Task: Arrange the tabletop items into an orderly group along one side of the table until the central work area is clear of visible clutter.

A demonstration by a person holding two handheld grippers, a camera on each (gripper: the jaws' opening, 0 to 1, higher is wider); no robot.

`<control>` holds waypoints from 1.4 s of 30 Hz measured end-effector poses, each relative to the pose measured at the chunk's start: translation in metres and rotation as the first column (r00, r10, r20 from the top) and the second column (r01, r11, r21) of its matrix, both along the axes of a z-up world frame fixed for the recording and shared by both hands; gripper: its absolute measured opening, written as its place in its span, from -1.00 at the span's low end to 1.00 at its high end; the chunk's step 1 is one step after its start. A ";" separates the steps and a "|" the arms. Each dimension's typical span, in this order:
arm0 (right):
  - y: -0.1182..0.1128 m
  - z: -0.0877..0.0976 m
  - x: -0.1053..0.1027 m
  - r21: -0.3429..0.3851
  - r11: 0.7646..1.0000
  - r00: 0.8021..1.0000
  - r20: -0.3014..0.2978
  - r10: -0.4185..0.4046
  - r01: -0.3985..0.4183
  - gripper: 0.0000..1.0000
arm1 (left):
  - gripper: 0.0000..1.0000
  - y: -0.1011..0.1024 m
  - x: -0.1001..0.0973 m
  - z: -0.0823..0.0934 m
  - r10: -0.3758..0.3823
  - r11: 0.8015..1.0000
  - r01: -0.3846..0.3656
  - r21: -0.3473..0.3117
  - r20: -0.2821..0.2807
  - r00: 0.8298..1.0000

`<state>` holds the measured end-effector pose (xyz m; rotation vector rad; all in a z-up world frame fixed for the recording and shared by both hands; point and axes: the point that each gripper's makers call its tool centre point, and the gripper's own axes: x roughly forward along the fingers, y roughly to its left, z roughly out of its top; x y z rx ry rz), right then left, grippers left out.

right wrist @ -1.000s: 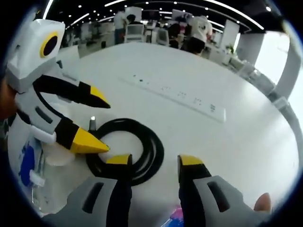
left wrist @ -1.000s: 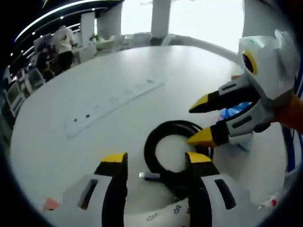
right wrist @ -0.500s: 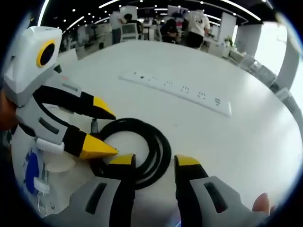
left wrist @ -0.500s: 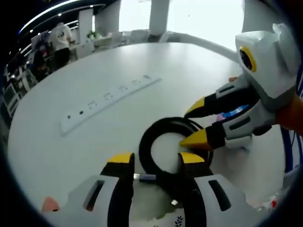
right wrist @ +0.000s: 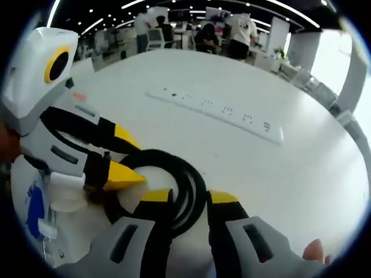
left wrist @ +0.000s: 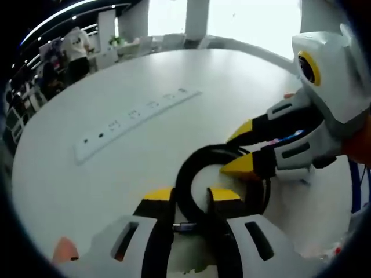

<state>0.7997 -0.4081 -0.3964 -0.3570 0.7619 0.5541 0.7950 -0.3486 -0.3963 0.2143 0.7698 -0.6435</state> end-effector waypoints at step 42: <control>-0.007 0.048 0.007 0.079 0.997 0.996 0.080 -0.028 0.022 -0.92 | -0.95 -0.004 0.007 0.051 0.028 0.999 -0.025 -0.021 0.135 0.990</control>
